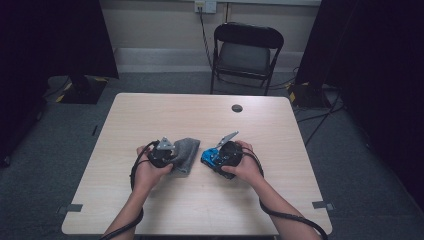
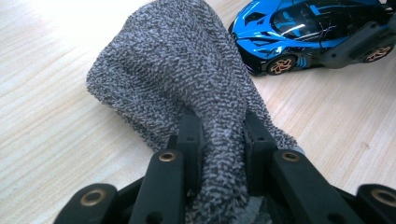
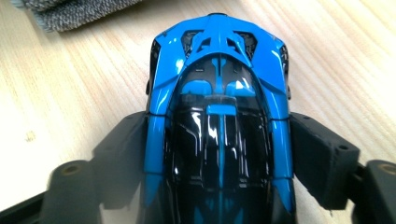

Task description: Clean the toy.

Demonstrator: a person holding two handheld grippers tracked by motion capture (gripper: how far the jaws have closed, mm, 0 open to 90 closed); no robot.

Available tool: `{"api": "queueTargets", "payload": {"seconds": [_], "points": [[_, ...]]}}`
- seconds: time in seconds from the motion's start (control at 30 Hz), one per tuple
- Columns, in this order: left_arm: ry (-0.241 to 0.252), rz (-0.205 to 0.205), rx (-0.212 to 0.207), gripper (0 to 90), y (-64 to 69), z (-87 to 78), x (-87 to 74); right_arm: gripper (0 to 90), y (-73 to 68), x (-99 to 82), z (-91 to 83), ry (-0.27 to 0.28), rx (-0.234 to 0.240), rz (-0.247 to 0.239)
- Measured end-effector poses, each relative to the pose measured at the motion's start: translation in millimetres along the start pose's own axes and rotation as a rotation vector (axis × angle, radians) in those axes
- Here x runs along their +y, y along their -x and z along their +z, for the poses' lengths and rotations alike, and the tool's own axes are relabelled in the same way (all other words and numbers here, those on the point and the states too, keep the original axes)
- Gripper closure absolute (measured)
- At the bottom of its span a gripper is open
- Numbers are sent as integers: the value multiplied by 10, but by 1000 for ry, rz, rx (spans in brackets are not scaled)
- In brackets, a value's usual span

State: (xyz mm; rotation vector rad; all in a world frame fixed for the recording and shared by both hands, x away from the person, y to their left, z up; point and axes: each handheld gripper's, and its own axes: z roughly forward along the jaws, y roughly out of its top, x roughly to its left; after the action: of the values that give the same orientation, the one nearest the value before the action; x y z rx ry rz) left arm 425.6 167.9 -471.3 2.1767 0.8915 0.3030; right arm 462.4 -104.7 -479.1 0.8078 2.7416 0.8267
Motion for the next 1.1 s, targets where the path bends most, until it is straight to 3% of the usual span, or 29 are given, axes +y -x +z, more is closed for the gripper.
{"api": "queueTargets", "payload": {"seconds": [0.17,0.27,0.37,0.47,0.5,0.77,0.87,1.1], "points": [[-11,3,4,732,15,45,-24,189,23,-94,-54,-7,5,10],[-12,-1,-2,730,19,60,-28,172,7,-133,-51,-26,-3,-12],[-9,-6,-3,730,22,73,-38,150,29,-177,-35,9,-6,15],[-7,-5,-2,730,21,69,-42,179,34,-178,-32,18,-2,15],[-7,-6,-3,730,21,69,-45,256,2,-154,-46,17,4,-1],[2,-4,6,730,11,58,-39,259,-19,-121,-55,-8,-9,33],[14,-2,21,730,-8,39,-11,259,-11,-96,-111,7,-9,33],[16,-13,9,729,-6,59,41,272,0,-71,-188,32,12,30]]}}
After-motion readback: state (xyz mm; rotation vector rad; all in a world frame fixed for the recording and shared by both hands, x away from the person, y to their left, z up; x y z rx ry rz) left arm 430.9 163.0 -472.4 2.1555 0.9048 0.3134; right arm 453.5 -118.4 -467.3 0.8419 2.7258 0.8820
